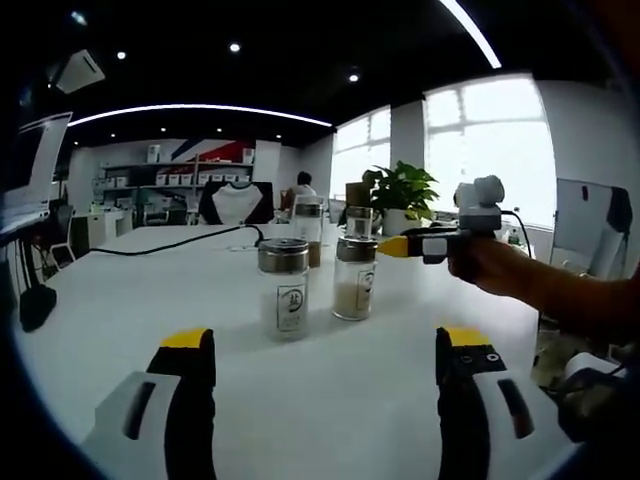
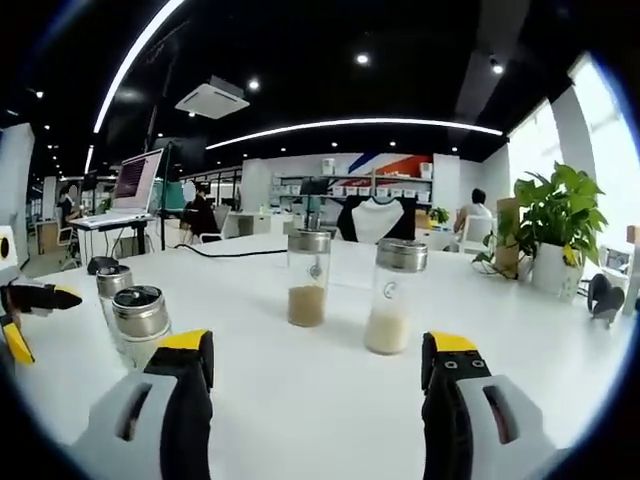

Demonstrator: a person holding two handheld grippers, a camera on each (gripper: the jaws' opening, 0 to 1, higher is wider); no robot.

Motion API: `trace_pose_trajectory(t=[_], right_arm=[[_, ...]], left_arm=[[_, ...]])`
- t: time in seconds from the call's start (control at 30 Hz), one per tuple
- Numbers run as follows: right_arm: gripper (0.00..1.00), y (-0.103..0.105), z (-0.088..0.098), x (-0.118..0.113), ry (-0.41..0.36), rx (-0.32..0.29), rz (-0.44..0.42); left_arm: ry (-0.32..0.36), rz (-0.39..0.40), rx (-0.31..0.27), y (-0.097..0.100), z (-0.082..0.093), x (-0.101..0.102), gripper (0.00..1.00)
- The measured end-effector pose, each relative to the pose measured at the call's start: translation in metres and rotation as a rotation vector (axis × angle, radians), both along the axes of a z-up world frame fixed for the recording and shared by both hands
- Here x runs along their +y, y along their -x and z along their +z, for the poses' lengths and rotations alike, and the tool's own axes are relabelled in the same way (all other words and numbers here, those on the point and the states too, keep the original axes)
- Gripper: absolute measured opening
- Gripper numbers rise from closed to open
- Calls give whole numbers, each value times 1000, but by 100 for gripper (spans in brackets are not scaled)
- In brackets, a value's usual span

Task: Rotate the seasoning bottle until the label or dispensing opening points toward the visible target arrow and the bottle remains upright within the marked orientation range

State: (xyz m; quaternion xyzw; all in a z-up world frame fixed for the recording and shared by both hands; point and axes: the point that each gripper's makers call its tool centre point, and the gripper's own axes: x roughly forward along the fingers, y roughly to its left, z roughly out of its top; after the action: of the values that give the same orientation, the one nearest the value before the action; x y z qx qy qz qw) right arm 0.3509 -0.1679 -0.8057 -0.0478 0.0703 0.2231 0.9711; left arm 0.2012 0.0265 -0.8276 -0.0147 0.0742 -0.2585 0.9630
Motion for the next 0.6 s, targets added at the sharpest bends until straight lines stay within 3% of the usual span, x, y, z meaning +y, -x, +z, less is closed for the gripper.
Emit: trace_pose_trajectory(t=[0.17,0.33,0.6], right_arm=[[88,-1,0,8,-22,-2,20],[80,-4,1,24,-11,-22,71],[76,-17,-4,33,-30,-7,101]], left_arm=[[-24,3,-6,0,1,-2,98],[-47,-9,-19,0,3,-6,99],[-35,-21,-23,1,8,-7,100]])
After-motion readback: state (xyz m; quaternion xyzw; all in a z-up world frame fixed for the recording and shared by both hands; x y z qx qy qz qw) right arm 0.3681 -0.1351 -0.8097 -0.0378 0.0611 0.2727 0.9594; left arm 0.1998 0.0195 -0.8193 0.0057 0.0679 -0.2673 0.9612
